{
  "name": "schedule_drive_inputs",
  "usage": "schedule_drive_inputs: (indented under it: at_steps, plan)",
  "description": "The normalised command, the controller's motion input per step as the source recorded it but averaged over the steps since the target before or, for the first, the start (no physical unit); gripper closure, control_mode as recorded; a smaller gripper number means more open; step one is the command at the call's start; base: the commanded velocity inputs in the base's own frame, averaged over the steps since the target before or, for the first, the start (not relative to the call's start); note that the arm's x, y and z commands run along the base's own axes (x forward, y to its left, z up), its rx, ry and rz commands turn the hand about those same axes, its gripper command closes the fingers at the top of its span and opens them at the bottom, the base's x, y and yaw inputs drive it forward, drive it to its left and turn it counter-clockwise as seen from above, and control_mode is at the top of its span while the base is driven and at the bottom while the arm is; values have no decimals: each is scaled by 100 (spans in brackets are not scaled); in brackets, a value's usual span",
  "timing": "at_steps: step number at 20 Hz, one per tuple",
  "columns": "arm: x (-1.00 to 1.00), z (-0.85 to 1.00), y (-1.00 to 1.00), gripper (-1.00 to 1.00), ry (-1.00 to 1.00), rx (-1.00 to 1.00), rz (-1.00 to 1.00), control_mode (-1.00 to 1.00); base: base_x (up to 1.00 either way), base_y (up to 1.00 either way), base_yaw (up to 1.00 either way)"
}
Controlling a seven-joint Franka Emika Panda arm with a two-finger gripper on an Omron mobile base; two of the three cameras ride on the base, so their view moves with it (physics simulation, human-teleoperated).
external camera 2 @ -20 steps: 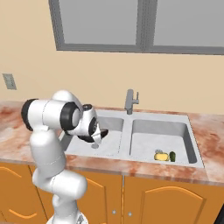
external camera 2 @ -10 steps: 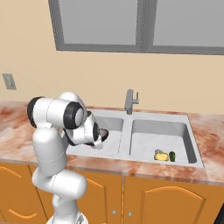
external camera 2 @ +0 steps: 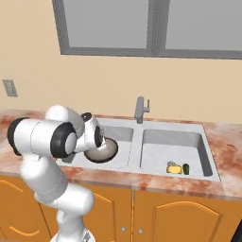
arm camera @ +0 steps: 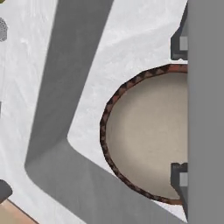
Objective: Dump the squash and potato from the bowl so the bowl can be washed. Place the bowl in the sink after clearing the leftovers.
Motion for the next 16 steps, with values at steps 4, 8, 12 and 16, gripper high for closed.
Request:
schedule_drive_inputs:
  at_steps: [4, 8, 12, 16]
  plan:
    - [-10, 100, 10, -100, -18, -6, -6, -100, 0, 0, 0]
    - [-39, 100, 19, -100, -19, -6, -3, -100, 0, 0, 0]
    - [-90, 100, 18, -100, -19, -2, 0, -100, 0, 0, 0]
    - [-100, 92, 9, -100, -19, 0, 0, -100, 0, 0, 0]
